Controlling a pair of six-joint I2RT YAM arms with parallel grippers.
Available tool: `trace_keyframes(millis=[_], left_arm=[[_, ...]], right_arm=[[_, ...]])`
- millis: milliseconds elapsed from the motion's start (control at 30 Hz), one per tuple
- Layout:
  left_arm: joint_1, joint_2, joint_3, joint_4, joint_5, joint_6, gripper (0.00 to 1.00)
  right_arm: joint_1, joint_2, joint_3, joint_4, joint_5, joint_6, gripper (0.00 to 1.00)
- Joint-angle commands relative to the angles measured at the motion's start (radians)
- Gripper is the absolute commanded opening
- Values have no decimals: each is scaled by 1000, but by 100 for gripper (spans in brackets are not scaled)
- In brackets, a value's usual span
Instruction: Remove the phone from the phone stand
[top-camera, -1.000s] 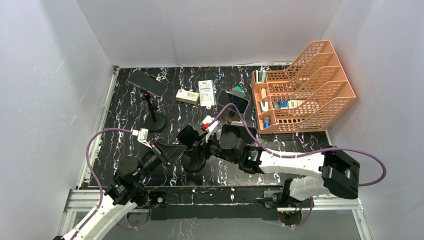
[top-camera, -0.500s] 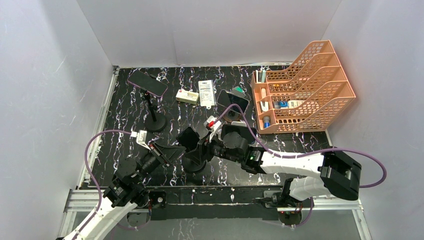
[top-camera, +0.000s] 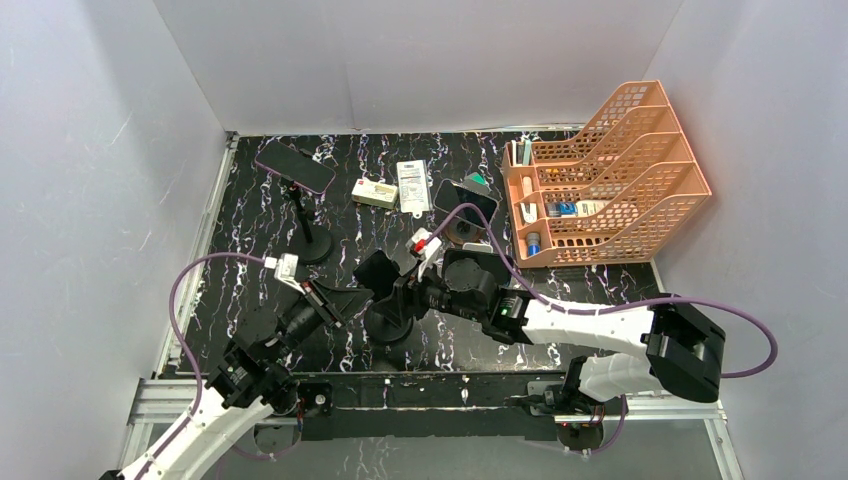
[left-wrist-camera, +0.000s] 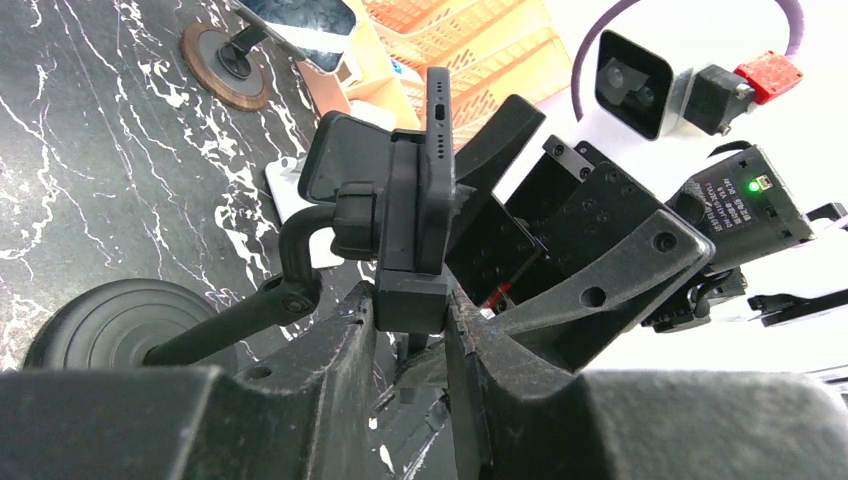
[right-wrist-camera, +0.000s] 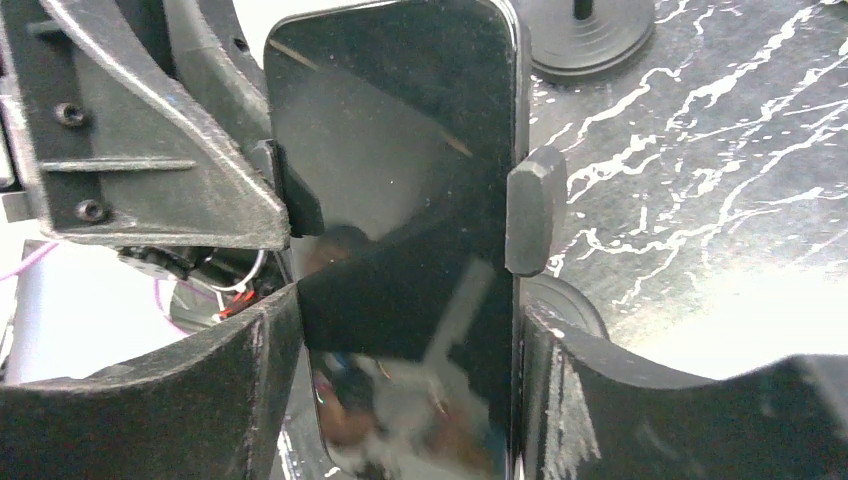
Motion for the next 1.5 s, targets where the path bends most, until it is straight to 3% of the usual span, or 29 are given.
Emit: trace_keyframes(millis=[0, 67, 333, 767, 1133, 1267, 1333, 1467], left_arm=[[5, 64, 20, -104, -59, 34, 0], [5, 73, 27, -103, -59, 34, 0], [6, 104, 45, -103, -59, 31, 0], [5, 152, 59, -110, -27, -8, 0], [5, 143, 60, -127, -26, -8, 0], [5, 135, 61, -135, -24, -7, 0], [6, 133, 61, -140, -23, -5, 0], [5, 116, 46, -143, -17, 9, 0]], right_arm=[[-9, -23, 52, -144, 131, -97, 91], [0, -24, 64, -166, 142, -116, 98], [52, -17, 100, -220, 213, -199, 99], [98, -22, 43, 21, 321, -293, 99], [99, 48, 83, 45, 342, -303, 97], [97, 52, 80, 41, 354, -303, 87], [99, 52, 83, 33, 373, -300, 76], [98, 48, 88, 9, 452, -283, 31]])
